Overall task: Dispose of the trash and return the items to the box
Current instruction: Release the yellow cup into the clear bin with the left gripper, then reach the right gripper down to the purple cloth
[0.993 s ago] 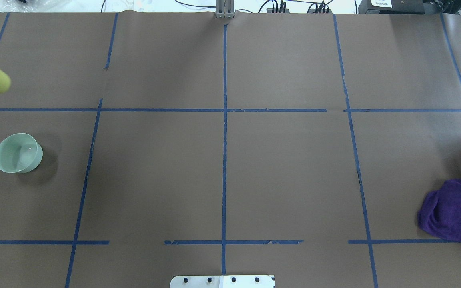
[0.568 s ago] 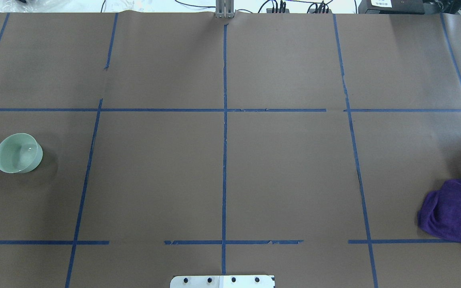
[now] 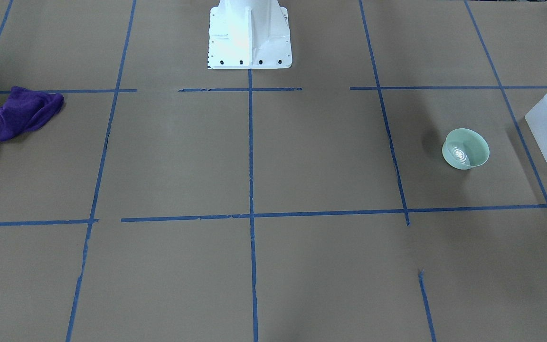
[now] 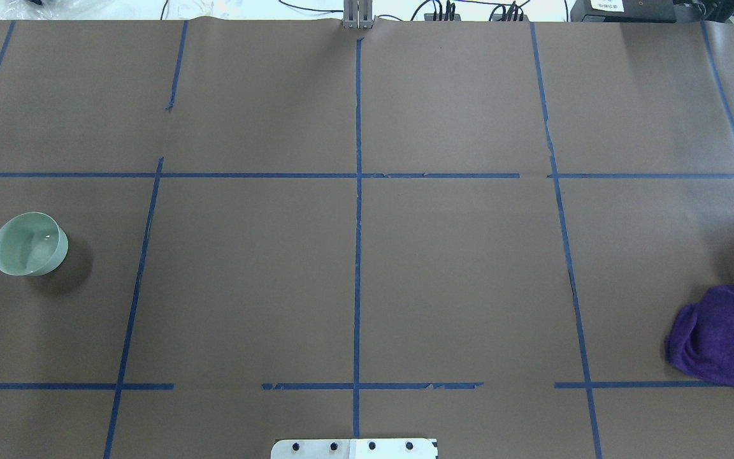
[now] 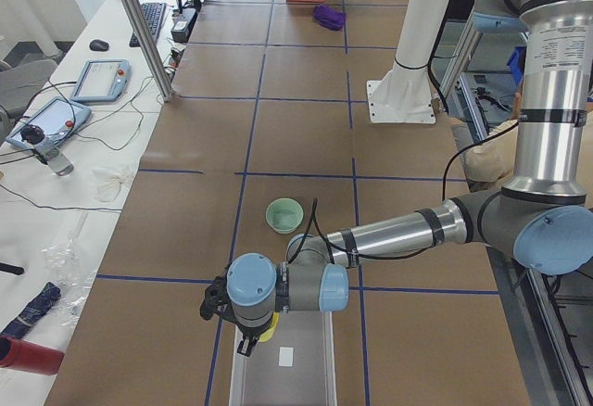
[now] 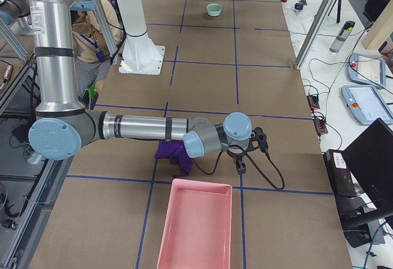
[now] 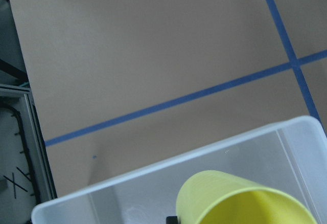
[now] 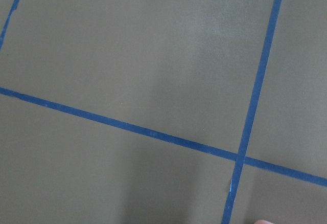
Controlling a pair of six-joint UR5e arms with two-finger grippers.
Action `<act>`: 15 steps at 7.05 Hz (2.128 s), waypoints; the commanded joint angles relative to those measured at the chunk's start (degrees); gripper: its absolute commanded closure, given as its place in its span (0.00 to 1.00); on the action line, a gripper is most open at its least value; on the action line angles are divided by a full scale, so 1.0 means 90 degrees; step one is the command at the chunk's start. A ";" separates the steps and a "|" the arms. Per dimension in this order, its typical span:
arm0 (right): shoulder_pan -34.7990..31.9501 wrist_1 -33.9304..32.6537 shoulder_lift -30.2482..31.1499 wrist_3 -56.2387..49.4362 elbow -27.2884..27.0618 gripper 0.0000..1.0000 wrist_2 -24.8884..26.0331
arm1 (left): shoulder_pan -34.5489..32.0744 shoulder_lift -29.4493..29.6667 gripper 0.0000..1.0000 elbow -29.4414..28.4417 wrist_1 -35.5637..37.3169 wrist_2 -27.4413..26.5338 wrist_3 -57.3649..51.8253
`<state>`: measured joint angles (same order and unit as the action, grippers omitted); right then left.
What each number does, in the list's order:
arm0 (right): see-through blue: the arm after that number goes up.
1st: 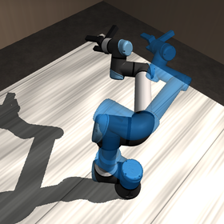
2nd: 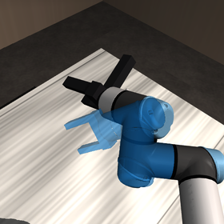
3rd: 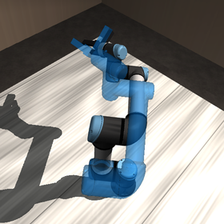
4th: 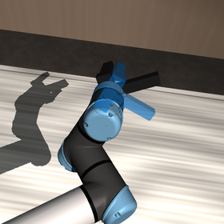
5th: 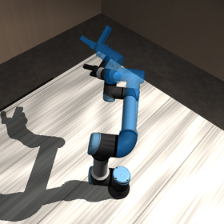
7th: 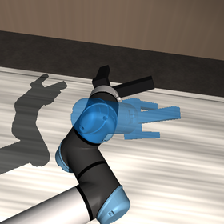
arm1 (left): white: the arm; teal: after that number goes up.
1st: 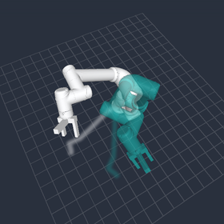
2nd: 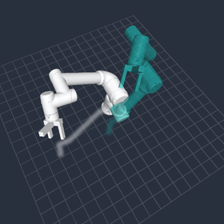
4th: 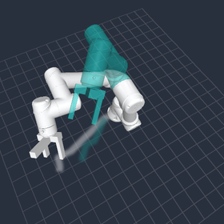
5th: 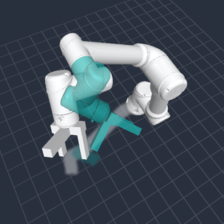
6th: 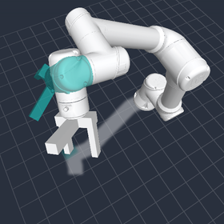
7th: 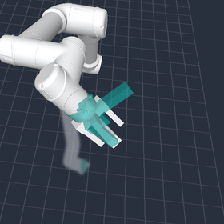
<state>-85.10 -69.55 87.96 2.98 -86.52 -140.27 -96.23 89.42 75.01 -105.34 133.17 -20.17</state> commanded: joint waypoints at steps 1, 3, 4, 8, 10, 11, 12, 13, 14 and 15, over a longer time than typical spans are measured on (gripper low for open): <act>0.0003 0.0003 -0.0008 0.0011 0.0024 0.00 0.0000 | 0.0464 -0.0013 1.00 -0.0326 -0.0082 0.0418 0.0014; 0.0032 -0.0006 -0.0085 0.0011 0.0101 0.00 0.0019 | 0.0788 -0.0023 0.94 -0.0901 -0.0813 0.0583 0.0014; 0.0032 0.0003 -0.0096 0.0011 0.0179 0.00 0.0009 | 0.0828 -0.0013 0.79 -0.0913 -0.0824 0.0613 0.0014; 0.0169 0.0032 -0.0096 0.0863 0.0073 0.00 -0.0543 | 0.0809 -0.0062 0.34 0.0001 -0.0670 0.0555 0.0053; 0.0509 0.1080 0.0021 0.2890 -0.0170 0.00 -0.0674 | 0.0392 0.0044 0.34 0.0909 0.0156 0.0536 0.0442; 0.0829 0.1861 0.0495 0.3974 -0.0539 0.00 -0.0645 | 0.0370 0.0094 0.34 0.1416 0.0664 0.0536 0.0734; 0.1036 0.2226 0.0838 0.4759 -0.0803 0.00 -0.0606 | 0.0370 0.0258 0.34 0.1827 0.1027 0.0536 0.1298; 0.1289 0.2268 0.1141 0.5627 -0.1125 0.00 -0.0606 | 0.0370 0.0405 0.34 0.2034 0.1147 0.0545 0.1855; 0.1620 0.2279 0.1531 0.6109 -0.1486 0.00 -0.0567 | 0.0408 0.0590 0.34 0.2056 0.1148 0.0584 0.2440; 0.2117 0.2279 0.1922 0.6124 -0.1683 0.00 -0.0219 | 0.0563 0.0602 0.34 0.2056 0.1061 0.0613 0.2746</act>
<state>-70.84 -49.36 100.91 55.22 -98.77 -144.78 -92.32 94.02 93.04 -95.52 138.36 -0.02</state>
